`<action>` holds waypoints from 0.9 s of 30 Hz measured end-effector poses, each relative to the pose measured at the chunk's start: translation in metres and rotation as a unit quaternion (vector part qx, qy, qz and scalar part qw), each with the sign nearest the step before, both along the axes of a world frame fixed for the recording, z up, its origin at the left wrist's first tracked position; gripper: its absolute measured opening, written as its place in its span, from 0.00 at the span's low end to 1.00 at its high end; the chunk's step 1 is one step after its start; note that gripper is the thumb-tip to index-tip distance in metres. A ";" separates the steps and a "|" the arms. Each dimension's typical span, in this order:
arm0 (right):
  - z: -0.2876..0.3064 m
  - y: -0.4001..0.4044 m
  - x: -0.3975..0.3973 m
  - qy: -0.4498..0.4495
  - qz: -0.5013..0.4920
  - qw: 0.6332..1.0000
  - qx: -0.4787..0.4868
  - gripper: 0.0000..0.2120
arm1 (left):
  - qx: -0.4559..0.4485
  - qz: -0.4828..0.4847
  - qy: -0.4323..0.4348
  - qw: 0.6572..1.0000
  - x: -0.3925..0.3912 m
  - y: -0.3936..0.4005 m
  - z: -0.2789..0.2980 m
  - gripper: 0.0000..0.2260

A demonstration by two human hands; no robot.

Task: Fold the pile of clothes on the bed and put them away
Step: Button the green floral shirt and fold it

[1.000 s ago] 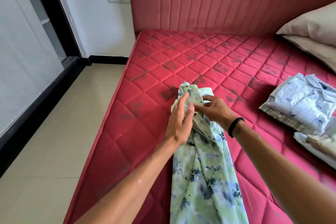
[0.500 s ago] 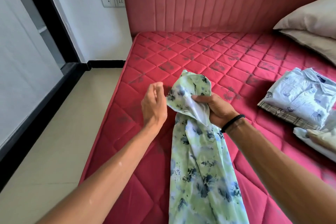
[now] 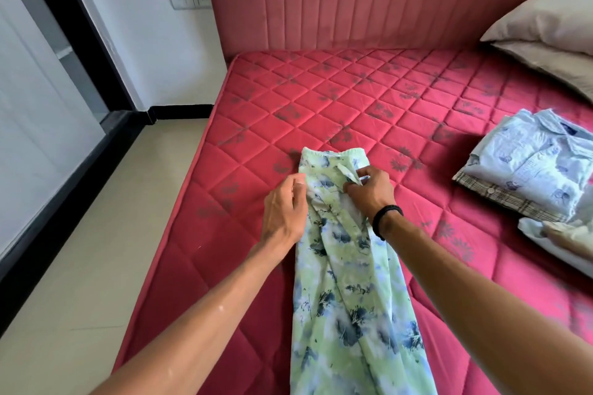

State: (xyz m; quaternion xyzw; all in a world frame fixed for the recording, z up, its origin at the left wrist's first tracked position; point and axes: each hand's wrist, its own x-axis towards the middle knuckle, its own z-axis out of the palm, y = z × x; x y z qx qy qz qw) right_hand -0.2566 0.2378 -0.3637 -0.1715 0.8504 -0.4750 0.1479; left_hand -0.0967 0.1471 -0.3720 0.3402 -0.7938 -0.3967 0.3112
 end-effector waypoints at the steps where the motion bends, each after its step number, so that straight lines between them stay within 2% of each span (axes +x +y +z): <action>1: -0.001 0.004 -0.001 -0.028 0.004 1.000 -0.010 0.14 | -0.015 -0.004 0.004 1.000 -0.004 -0.003 0.002 0.14; 4: 0.000 0.013 0.000 -0.145 0.039 0.984 -0.093 0.28 | -0.025 0.007 -0.004 1.000 -0.018 -0.027 0.008 0.19; 6: -0.002 0.019 0.000 -0.214 0.056 0.965 -0.143 0.32 | -0.036 -0.022 -0.057 0.997 -0.034 -0.049 0.014 0.18; 8: -0.005 0.029 0.006 -0.227 0.076 0.958 -0.160 0.21 | -0.039 -0.060 -0.171 0.983 -0.052 -0.069 0.018 0.22; 10: -0.010 0.036 0.010 -0.171 0.104 0.971 -0.132 0.07 | -0.010 -0.061 -0.268 0.961 -0.068 -0.081 0.018 0.29; 11: -0.014 0.037 0.012 -0.134 0.109 0.978 -0.118 0.04 | 0.001 -0.050 -0.290 0.956 -0.075 -0.083 0.017 0.29; 15: -0.016 0.026 0.011 -0.083 0.064 0.989 -0.102 0.13 | 0.019 0.034 -0.263 0.964 -0.095 -0.084 0.009 0.12; 18: -0.014 0.020 0.011 -0.085 0.064 0.988 -0.115 0.26 | -0.006 0.077 -0.232 0.970 -0.095 -0.078 0.012 0.09; 20: -0.006 0.016 0.013 -0.141 0.093 0.972 -0.161 0.31 | -0.036 0.108 -0.213 0.970 -0.086 -0.081 0.021 0.07; 22: -0.003 0.009 0.011 -0.204 0.118 0.949 -0.210 0.31 | -0.061 0.125 -0.198 0.970 -0.077 -0.092 0.030 0.04; 24: -0.008 0.003 0.009 -0.219 0.134 0.944 -0.210 0.28 | -0.060 0.122 -0.197 0.971 -0.067 -0.107 0.032 0.04; 27: -0.019 -0.003 0.011 -0.156 0.091 0.973 -0.144 0.23 | -0.049 0.111 -0.174 0.977 -0.052 -0.113 0.028 0.06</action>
